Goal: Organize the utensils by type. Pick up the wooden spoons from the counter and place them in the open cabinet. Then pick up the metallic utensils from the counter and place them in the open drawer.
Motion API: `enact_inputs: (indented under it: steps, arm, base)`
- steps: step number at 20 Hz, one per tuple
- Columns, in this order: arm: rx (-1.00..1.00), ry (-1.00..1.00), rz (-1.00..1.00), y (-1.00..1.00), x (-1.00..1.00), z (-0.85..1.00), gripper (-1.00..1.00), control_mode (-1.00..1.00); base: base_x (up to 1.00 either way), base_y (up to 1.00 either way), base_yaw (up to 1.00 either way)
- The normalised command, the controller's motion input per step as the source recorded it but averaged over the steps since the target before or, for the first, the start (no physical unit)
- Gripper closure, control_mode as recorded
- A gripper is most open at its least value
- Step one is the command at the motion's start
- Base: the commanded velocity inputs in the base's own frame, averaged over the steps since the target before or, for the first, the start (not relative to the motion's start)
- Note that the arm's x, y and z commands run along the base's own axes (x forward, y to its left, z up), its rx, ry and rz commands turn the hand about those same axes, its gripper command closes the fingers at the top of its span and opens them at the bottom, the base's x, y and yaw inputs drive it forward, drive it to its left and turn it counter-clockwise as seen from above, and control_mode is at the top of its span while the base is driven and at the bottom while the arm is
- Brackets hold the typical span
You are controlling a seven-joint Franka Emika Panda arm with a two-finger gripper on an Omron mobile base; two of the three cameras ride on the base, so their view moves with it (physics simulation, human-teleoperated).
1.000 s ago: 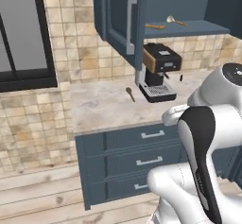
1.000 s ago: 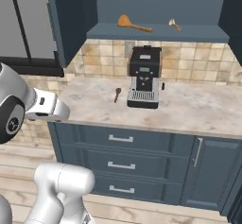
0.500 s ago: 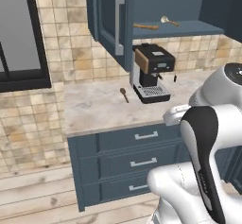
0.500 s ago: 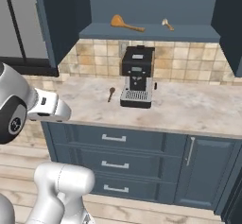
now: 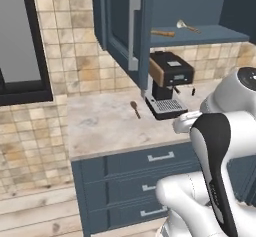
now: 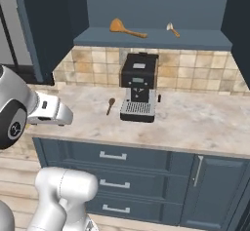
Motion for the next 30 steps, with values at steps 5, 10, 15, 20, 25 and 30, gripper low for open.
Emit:
enact_inputs:
  steps: [5, 10, 15, 20, 25, 30]
  arm:
    - [0.0, 0.0, 0.0, 0.0, 0.0, 0.0, -1.0, 1.0]
    - [0.0, 0.0, 0.0, 0.0, 0.0, 0.0, -1.0, 1.0]
    - [0.0, 0.0, 0.0, 0.0, 0.0, 0.0, -1.0, 1.0]
    - [0.0, 0.0, 0.0, 0.0, 0.0, 0.0, -1.0, 1.0]
    - [0.0, 0.0, 0.0, 0.0, 0.0, 0.0, -1.0, 1.0]
    - [0.0, 0.0, 0.0, 0.0, 0.0, 0.0, -1.0, 1.0]
  base:
    - [0.57, -0.09, 0.0]
    - [0.46, -0.23, 0.0]
    - [0.37, -0.31, 0.0]
    - [0.42, -0.32, 0.0]
    - [0.56, -0.1, 0.0]
    - [0.55, 0.0, 0.0]
